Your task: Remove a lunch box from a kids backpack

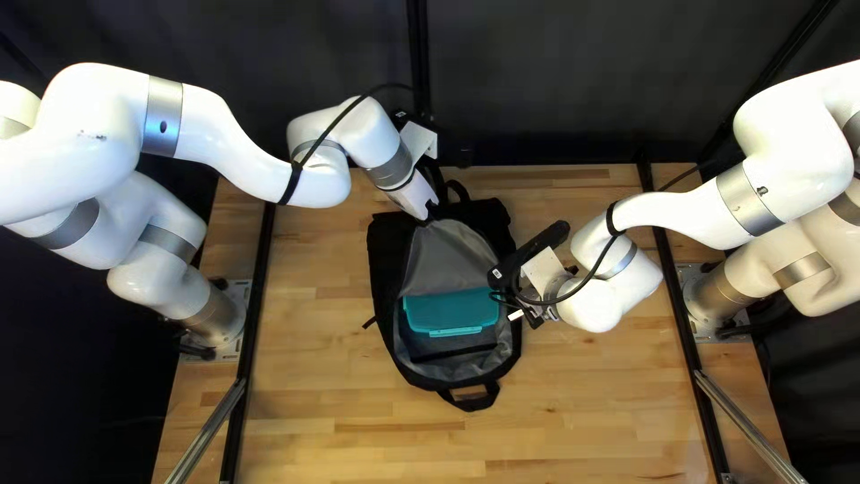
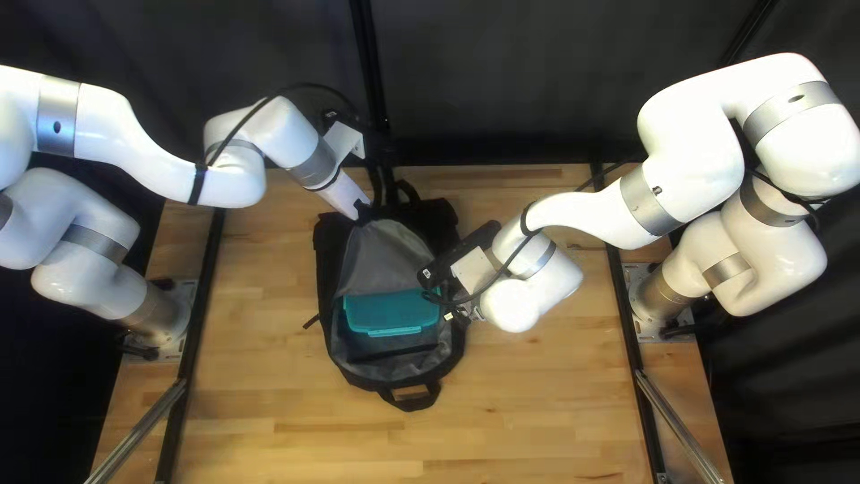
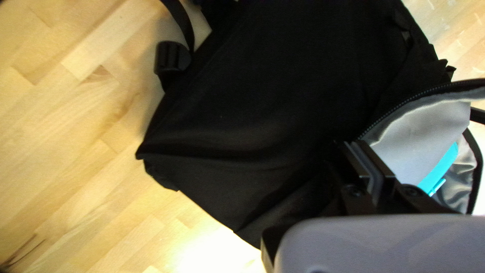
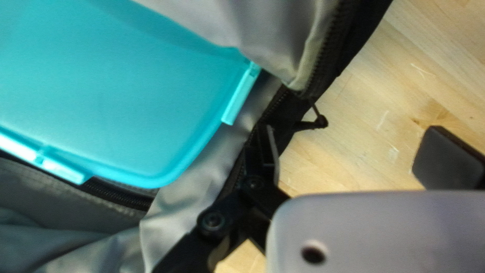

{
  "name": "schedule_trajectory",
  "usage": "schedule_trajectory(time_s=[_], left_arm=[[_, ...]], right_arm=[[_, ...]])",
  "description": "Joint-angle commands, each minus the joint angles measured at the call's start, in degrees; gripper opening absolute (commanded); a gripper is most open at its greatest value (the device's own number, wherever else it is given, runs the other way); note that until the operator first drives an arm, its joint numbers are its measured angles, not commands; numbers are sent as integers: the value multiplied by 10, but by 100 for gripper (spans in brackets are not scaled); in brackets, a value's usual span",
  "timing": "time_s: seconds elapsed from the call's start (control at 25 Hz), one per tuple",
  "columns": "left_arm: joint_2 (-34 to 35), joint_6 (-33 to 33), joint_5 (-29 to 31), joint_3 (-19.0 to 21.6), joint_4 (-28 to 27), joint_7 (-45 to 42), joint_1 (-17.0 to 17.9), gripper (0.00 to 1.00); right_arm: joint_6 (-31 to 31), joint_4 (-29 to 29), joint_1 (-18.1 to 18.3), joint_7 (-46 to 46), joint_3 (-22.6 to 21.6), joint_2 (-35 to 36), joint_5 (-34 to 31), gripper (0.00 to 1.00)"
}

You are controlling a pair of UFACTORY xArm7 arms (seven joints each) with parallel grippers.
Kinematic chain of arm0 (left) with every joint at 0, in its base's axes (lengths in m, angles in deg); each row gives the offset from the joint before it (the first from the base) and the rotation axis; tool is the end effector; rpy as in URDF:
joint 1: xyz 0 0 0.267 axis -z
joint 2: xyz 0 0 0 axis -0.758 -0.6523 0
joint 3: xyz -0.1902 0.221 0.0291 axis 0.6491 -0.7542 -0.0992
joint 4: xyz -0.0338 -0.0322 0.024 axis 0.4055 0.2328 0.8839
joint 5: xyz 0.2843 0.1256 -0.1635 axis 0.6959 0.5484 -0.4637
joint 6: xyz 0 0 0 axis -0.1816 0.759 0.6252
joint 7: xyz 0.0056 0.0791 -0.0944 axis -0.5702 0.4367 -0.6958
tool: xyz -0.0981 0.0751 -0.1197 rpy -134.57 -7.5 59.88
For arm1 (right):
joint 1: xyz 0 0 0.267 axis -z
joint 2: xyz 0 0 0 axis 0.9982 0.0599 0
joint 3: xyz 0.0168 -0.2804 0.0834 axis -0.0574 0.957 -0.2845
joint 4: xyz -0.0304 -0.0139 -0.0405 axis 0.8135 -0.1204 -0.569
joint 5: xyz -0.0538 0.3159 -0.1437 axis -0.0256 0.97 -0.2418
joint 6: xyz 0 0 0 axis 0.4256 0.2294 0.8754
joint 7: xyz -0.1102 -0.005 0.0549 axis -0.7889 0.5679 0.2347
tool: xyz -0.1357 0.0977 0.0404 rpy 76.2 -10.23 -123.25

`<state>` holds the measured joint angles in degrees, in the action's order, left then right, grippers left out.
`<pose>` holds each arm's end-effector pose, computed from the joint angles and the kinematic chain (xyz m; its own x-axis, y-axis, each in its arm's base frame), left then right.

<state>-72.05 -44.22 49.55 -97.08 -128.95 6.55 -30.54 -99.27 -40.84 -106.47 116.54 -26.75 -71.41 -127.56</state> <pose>0.4623 0.1161 0.1929 0.6225 0.7591 0.1904 0.7136 -0.6504 0.2603 0.4198 -0.0126 0.0735 0.5652 -0.6758 0.4732 -0.8055 -0.5759 0.1396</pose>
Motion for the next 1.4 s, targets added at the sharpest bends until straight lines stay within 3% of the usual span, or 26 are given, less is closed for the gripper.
schedule_trajectory(time_s=[0.04, 0.52, 0.84, 1.0, 1.4], left_arm=[[1, -4, -6, -3, 3, 5, 2, 0], [2, -7, -11, -6, 7, 7, 1, 0], [39, -72, -175, -93, 52, 91, 33, 0], [21, -99, -276, -144, 50, 144, 74, 0], [11, -85, -282, -134, 26, 120, 78, 0]], right_arm=[[0, 0, 0, 0, 0, 0, 0, 100], [0, 0, 0, 0, 0, 0, 0, 100], [0, 0, 0, 0, 0, 0, 0, 100], [0, 0, 0, 0, 0, 0, 0, 100], [0, 0, 0, 0, 0, 0, 0, 100]])
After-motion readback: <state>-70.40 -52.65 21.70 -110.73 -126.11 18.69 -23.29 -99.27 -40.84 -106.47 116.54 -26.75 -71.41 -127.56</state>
